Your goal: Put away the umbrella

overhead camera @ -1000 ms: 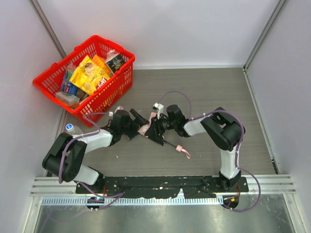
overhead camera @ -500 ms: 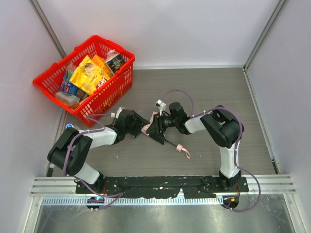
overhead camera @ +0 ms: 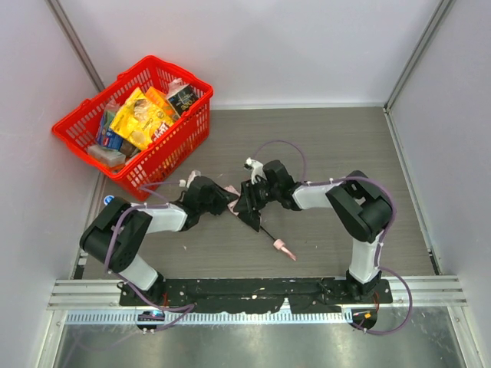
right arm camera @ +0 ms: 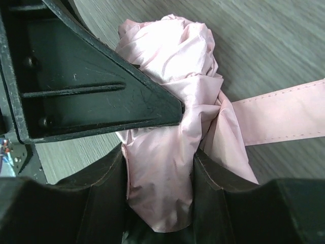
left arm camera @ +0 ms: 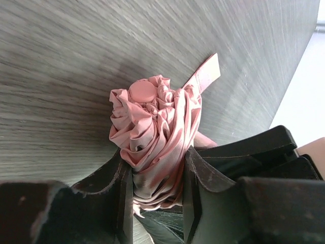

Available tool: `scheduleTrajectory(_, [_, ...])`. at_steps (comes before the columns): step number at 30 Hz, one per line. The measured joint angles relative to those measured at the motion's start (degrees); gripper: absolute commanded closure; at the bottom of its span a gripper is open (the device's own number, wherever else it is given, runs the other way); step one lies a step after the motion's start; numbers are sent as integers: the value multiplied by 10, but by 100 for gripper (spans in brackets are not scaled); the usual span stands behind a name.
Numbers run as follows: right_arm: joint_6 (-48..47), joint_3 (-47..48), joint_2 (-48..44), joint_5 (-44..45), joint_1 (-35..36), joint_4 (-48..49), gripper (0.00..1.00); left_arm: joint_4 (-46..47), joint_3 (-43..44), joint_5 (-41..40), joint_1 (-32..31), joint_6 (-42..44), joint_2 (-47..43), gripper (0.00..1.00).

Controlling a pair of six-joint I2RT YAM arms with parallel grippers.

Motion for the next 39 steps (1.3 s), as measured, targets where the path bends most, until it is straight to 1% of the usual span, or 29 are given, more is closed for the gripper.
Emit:
scheduleTrajectory(1, [-7,0,-13,17,3,-26,42,3,0,7,-2,2,1,100])
scheduleTrajectory(2, [-11,-1,-22,29,5,-43,36,3,0,11,-4,3,2,100])
scheduleTrajectory(6, [-39,-10,-78,88,19,-115,27,-3,1,31,-8,9,2,100])
scheduleTrajectory(8, [-60,-11,-115,132,32,-150,25,-10,4,36,-7,10,2,100])
scheduleTrajectory(12, [-100,1,-156,221,69,-179,24,-48,21,47,-7,9,3,100])
scheduleTrajectory(16, [-132,25,-145,307,126,-189,23,-96,49,55,-7,9,9,100])
scheduleTrajectory(19, [-147,40,-114,353,158,-188,22,-126,61,59,-7,8,9,100])
scheduleTrajectory(21, [-154,48,-87,391,174,-185,24,-144,67,60,-6,7,9,100])
scheduleTrajectory(23, [-154,55,-74,408,179,-176,28,-156,72,67,-2,6,9,100])
scheduleTrajectory(24, [-152,59,-70,411,179,-175,31,-161,73,68,1,6,9,100])
scheduleTrajectory(26, [-152,62,-62,424,181,-172,48,-167,74,68,5,7,8,100])
scheduleTrajectory(27, [-155,62,-60,436,183,-170,59,-169,75,66,6,6,7,100])
scheduleTrajectory(28, [-158,61,-59,449,184,-169,62,-173,76,64,7,3,7,100])
scheduleTrajectory(30, [-160,60,-58,463,185,-166,52,-177,76,62,7,-4,5,100])
scheduleTrajectory(31, [-159,59,-57,466,186,-162,37,-178,76,61,7,-6,5,100])
scheduleTrajectory(33, [-154,50,-57,470,187,-149,30,-179,76,60,7,-8,5,100])
scheduleTrajectory(35, [-146,35,-57,469,186,-130,29,-178,75,59,7,-8,4,100])
scheduleTrajectory(39, [-132,8,-46,456,185,-103,30,-177,75,64,5,-9,5,100])
